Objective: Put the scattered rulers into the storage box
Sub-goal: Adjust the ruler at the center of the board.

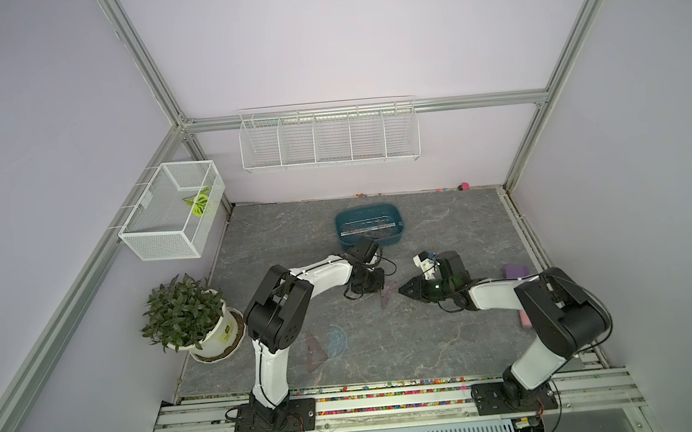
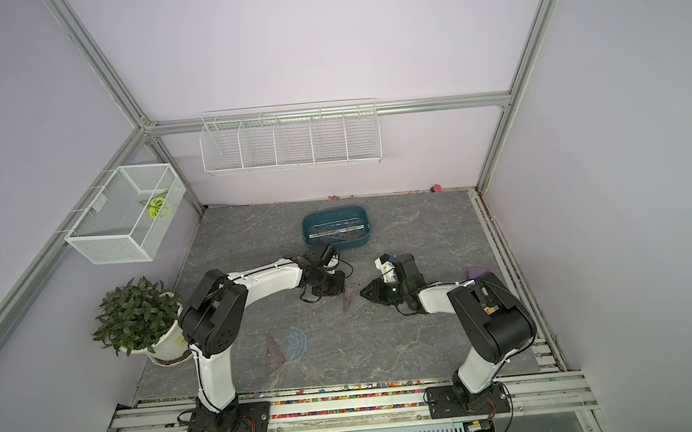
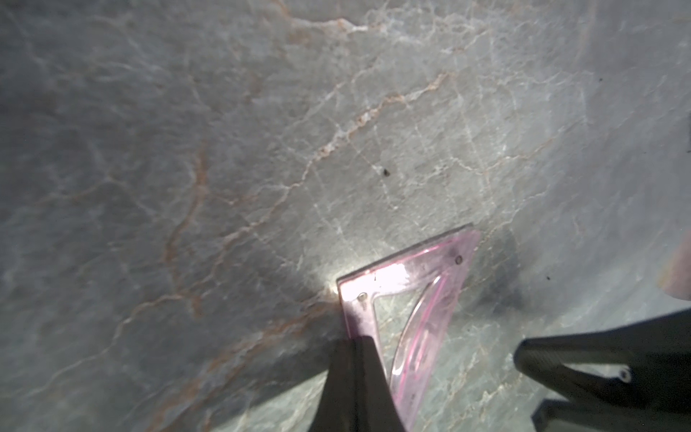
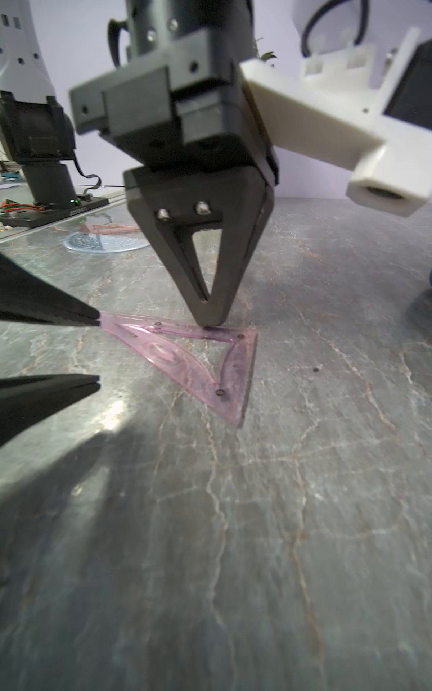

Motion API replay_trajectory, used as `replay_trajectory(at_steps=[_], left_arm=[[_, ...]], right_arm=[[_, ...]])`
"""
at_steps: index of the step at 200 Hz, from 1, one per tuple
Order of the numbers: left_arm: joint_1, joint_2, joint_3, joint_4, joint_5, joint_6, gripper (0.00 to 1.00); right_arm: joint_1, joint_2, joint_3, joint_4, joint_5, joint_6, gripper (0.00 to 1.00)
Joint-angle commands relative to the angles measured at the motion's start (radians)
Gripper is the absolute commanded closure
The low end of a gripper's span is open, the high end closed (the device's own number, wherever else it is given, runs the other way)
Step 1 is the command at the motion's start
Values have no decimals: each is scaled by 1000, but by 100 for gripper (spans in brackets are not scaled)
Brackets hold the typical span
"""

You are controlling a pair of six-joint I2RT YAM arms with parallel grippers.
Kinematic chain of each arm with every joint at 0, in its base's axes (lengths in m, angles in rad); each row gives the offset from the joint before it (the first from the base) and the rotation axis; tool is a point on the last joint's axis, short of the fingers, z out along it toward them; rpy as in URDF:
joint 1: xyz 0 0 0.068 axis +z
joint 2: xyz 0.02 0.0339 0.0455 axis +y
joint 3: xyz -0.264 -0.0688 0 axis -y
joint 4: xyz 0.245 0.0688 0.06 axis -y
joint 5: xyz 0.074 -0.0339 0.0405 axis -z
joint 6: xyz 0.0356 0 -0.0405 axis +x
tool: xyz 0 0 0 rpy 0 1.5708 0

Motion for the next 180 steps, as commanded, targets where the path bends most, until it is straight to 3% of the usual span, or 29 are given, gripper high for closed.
replay_trajectory(at_steps=[1, 35, 100, 180], left_arm=[[1, 57, -74, -62, 11, -7, 100], [17, 57, -118, -19, 37, -10, 100], [53, 79, -200, 80, 107, 5, 100], [67, 93, -230, 100, 128, 33, 100]], right_arm=[[9, 39, 26, 24, 45, 70, 72], [15, 94, 86, -43, 97, 145, 70], [49, 110, 178, -228, 222, 157, 62], [23, 100, 211, -349, 299, 61, 60]])
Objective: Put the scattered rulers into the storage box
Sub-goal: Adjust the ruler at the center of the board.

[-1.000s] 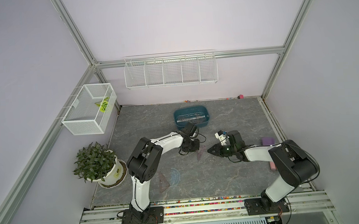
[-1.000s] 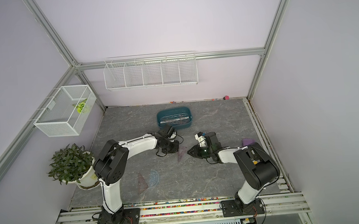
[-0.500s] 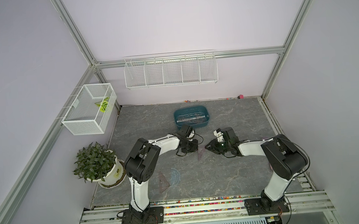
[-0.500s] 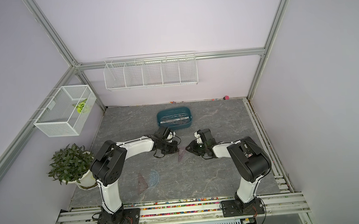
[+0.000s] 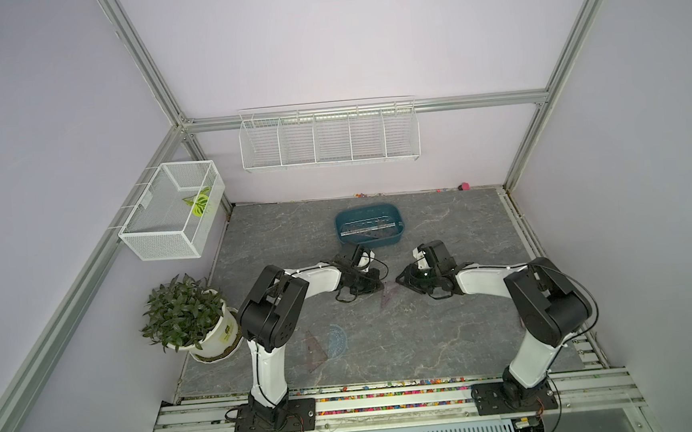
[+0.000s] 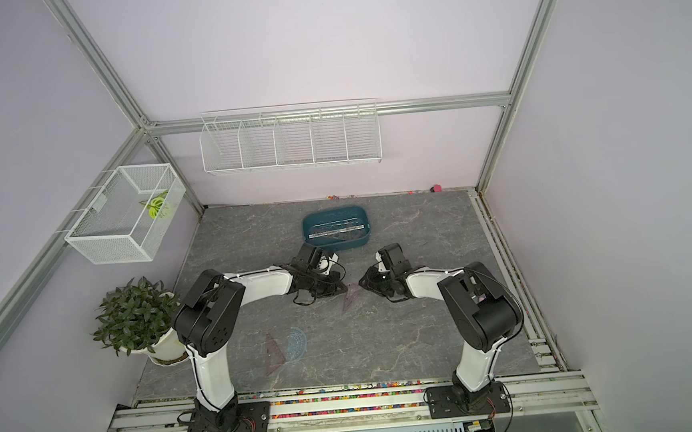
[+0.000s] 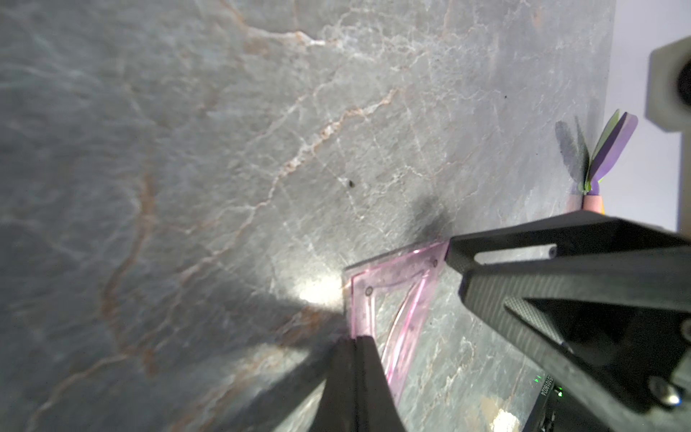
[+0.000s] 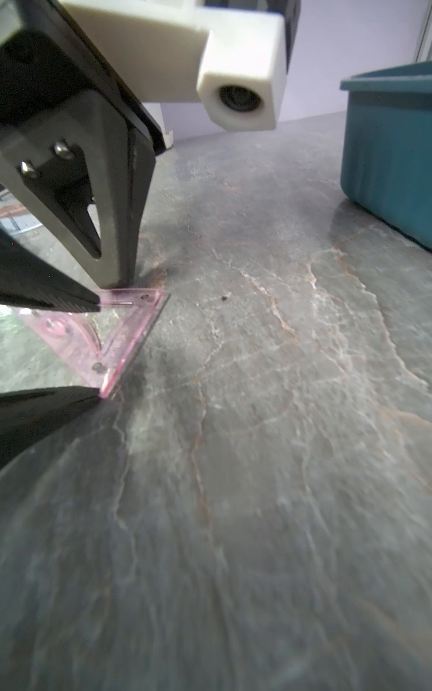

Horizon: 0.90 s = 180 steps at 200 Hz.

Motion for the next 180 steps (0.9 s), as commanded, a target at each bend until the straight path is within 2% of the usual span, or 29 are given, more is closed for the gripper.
replay_trajectory(at_steps=[1, 43, 71, 106, 180], left_arm=[[-8, 102, -78, -173, -104, 31, 100], [-8, -68, -78, -151, -123, 27, 100], [-14, -164, -97, -31, -14, 21, 100], [-24, -152, -105, 13, 39, 23, 100], [-25, -116, -79, 23, 59, 30, 100]], right_arm=[[-7, 9, -6, -91, 62, -45, 60], [-8, 2, -18, -58, 31, -60, 62], [-21, -23, -48, -7, -11, -77, 63], [-48, -63, -96, 62, -54, -88, 64], [-52, -68, -117, 108, -90, -95, 66]])
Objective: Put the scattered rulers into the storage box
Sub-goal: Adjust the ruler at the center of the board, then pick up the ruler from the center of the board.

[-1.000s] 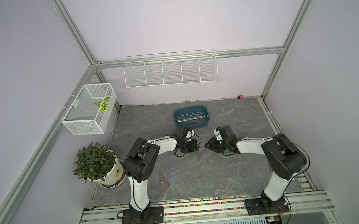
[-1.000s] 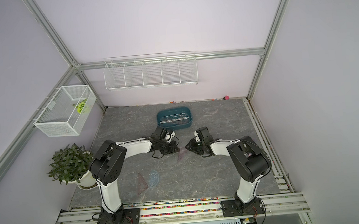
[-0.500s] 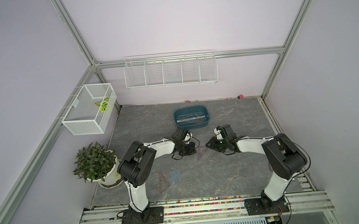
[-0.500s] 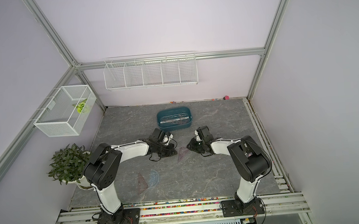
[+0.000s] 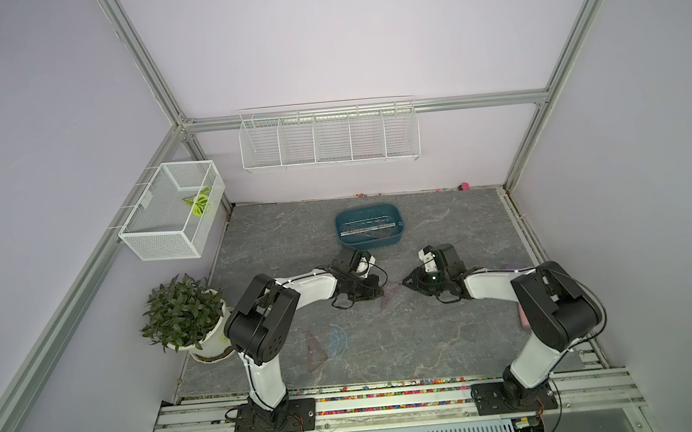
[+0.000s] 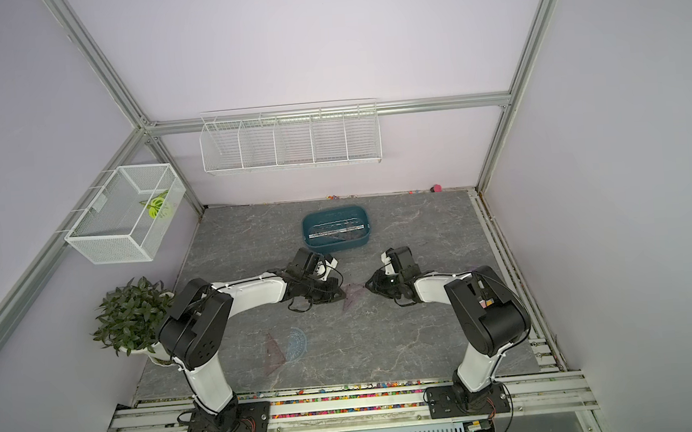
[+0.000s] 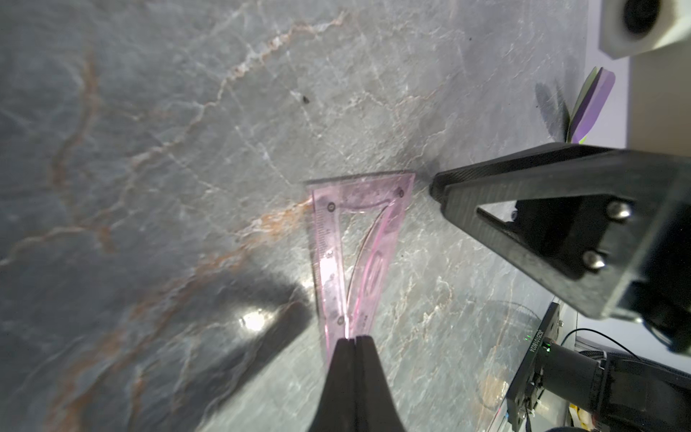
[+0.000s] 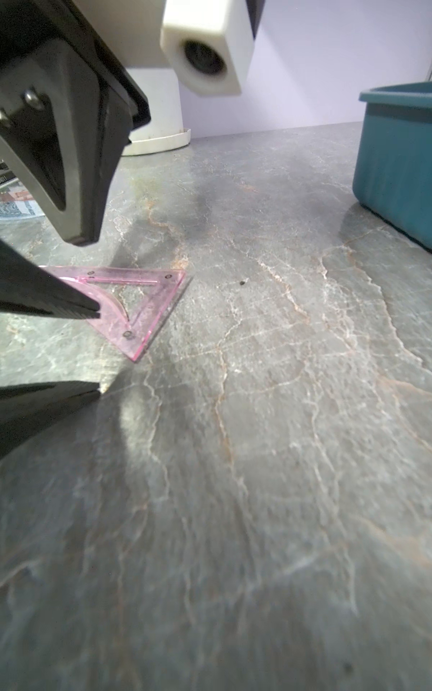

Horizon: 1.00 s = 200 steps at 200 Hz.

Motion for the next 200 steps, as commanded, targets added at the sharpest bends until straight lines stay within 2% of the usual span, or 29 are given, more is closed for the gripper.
replay_trajectory(at_steps=[1, 97, 142, 200], left_arm=[[-3, 8, 16, 25, 27, 17, 100], [-9, 63, 76, 15, 33, 23, 100], [-9, 117, 86, -21, 1, 26, 100], [46, 161, -48, 54, -17, 4, 100]], right_arm=[[-3, -18, -18, 29, -22, -21, 66], [-2, -13, -17, 28, -35, -27, 66], [-2, -21, -17, 21, -37, -32, 65], [-3, -3, 9, -12, -34, -54, 61]])
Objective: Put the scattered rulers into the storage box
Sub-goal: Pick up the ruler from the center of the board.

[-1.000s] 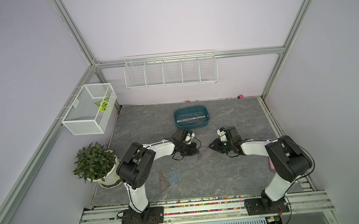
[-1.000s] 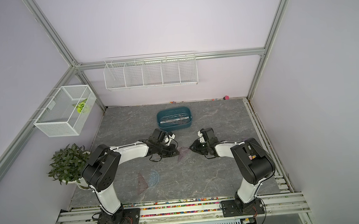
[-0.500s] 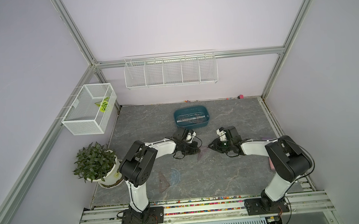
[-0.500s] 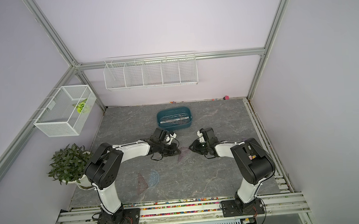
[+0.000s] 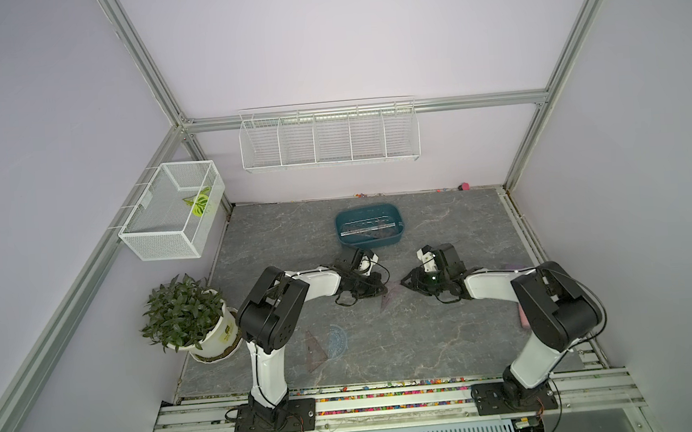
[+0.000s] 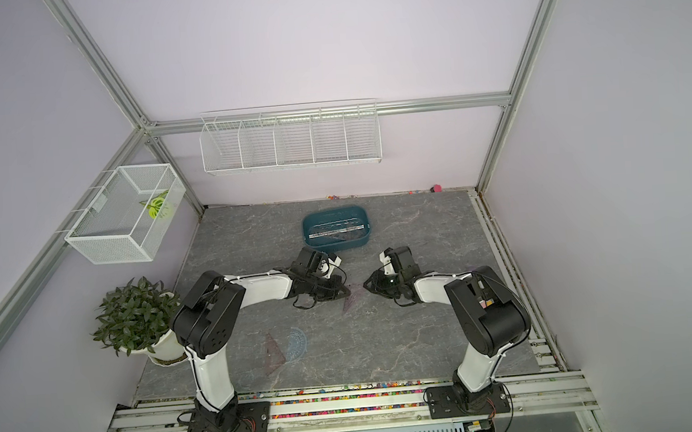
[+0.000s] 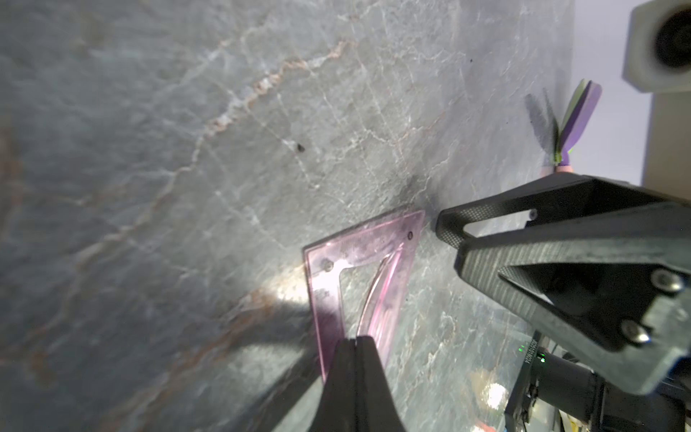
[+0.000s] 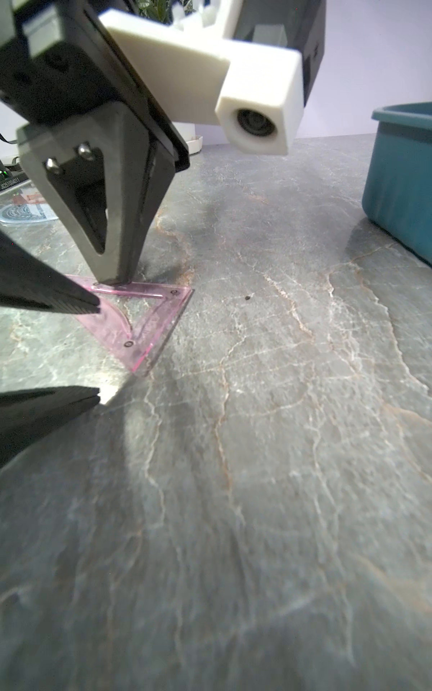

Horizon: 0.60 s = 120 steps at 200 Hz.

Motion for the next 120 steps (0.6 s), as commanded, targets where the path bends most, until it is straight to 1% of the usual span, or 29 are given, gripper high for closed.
replay_trajectory(at_steps=[1, 57, 88, 120], left_arm=[[19, 59, -73, -51, -76, 4, 100], [39, 90, -133, 19, -51, -5, 100], [44, 101, -136, 29, -42, -1, 100], [50, 107, -142, 39, -30, 2, 100]], right_arm=[[-3, -1, 10, -23, -10, -27, 61], [-6, 45, 50, -38, -2, -11, 61], [-3, 67, 79, -95, 19, 3, 63], [9, 87, 91, -106, 18, 12, 63]])
